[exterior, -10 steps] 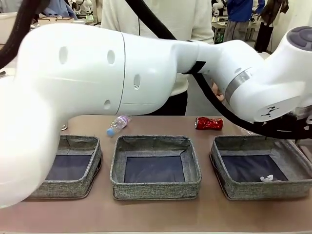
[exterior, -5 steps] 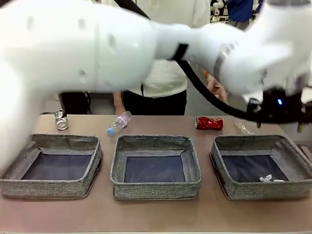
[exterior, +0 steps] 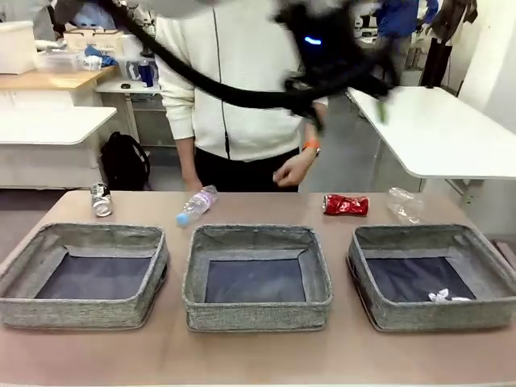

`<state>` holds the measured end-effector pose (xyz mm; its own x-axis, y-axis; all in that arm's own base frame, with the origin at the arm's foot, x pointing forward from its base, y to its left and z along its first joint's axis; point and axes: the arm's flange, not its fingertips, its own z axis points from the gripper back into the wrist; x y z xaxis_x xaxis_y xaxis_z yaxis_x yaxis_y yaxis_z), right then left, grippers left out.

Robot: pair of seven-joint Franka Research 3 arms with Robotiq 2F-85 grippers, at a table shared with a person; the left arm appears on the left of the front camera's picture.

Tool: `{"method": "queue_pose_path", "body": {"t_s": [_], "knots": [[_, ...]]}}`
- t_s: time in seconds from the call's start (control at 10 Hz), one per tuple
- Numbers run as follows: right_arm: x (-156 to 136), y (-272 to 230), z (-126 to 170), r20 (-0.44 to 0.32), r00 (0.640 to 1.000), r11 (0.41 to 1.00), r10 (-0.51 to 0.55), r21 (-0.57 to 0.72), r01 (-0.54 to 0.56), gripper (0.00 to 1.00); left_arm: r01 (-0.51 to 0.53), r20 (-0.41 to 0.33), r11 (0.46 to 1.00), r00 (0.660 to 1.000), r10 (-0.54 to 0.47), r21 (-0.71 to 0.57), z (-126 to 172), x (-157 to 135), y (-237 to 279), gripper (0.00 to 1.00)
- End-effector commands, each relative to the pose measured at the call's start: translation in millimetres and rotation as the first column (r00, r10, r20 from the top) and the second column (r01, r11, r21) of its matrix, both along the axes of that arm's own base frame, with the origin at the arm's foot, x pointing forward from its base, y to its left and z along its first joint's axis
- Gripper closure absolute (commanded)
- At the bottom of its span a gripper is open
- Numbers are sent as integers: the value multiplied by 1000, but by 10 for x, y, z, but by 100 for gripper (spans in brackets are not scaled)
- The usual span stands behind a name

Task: Sort the waste into the appropriate baskets.
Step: Place the picked waste into the Fabric basket indicated by the person.

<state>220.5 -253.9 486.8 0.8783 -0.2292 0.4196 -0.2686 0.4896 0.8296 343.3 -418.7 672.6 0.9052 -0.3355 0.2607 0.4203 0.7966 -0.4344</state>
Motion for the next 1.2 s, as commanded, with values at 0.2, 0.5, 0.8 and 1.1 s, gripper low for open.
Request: {"method": "queue_pose_path", "body": {"t_s": [0.2,0.5,0.8,1.1], "knots": [[757,894,46,-29,976,973,215,96,-211,0,-135,-244,931,968,52,-339,-428,-307,2435,0],[1197,1613,-41,-93,937,927,335,207,-311,0,-402,-379,795,895,236,-454,-926,-817,3689,0],[1290,1759,-158,-155,935,916,319,304,-262,0,-533,-548,721,797,252,-443,-1682,-1394,4398,0],[1290,1818,-181,-111,926,915,360,235,-328,0,-500,-497,740,829,258,-450,-1391,-1098,4339,0]]}}
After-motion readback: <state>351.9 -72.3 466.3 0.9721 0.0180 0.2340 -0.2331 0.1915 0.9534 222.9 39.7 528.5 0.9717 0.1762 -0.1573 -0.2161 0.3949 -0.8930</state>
